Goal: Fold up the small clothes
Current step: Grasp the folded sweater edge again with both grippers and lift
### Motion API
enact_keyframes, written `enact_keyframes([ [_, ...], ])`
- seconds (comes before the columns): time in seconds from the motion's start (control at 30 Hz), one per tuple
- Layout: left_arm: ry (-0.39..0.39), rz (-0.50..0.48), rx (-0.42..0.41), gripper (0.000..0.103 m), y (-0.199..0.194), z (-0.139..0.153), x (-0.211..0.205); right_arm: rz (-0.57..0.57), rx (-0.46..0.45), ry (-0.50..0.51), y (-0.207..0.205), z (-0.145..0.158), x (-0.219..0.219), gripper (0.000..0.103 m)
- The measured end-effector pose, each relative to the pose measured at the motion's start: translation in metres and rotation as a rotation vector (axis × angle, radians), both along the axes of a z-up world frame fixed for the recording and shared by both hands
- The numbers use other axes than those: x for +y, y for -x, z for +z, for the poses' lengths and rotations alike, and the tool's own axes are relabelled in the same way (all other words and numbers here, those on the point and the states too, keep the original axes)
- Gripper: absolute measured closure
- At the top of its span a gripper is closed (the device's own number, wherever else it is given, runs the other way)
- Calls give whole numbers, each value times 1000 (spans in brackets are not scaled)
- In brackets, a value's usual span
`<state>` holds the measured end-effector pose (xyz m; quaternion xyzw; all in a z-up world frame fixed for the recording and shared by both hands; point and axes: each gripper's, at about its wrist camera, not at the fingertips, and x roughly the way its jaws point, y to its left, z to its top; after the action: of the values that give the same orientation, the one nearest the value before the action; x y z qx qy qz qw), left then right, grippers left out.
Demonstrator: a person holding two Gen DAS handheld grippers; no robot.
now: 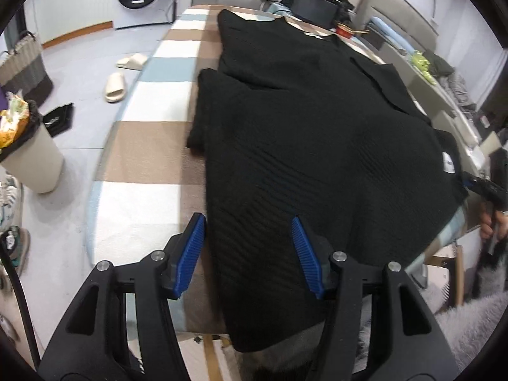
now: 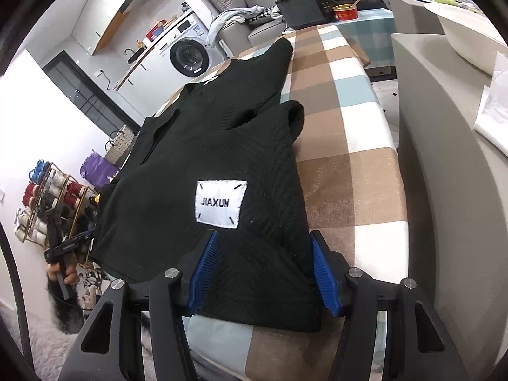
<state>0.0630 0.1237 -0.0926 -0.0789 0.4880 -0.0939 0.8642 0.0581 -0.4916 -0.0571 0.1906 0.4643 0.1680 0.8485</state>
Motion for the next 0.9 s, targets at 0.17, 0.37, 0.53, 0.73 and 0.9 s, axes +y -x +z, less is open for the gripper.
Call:
enact_keyframes([
  [0.17, -32, -34, -17, 84, 4, 1, -10, -15, -39, 20, 1, 0, 2, 52],
  [0.37, 23, 16, -64, 98, 1, 9, 0, 25, -150, 92, 13, 15, 14, 96],
  [0.53, 32, 70, -208, 99, 6, 39, 3, -22, -247, 8, 14, 42, 15, 97],
  [0.73, 103, 162, -310, 100, -6, 67, 16, -77, -374, -181, 1, 67, 18, 97],
  [0.9, 115, 219, -364, 100, -32, 86, 26, -153, -440, -190, -25, 85, 25, 97],
])
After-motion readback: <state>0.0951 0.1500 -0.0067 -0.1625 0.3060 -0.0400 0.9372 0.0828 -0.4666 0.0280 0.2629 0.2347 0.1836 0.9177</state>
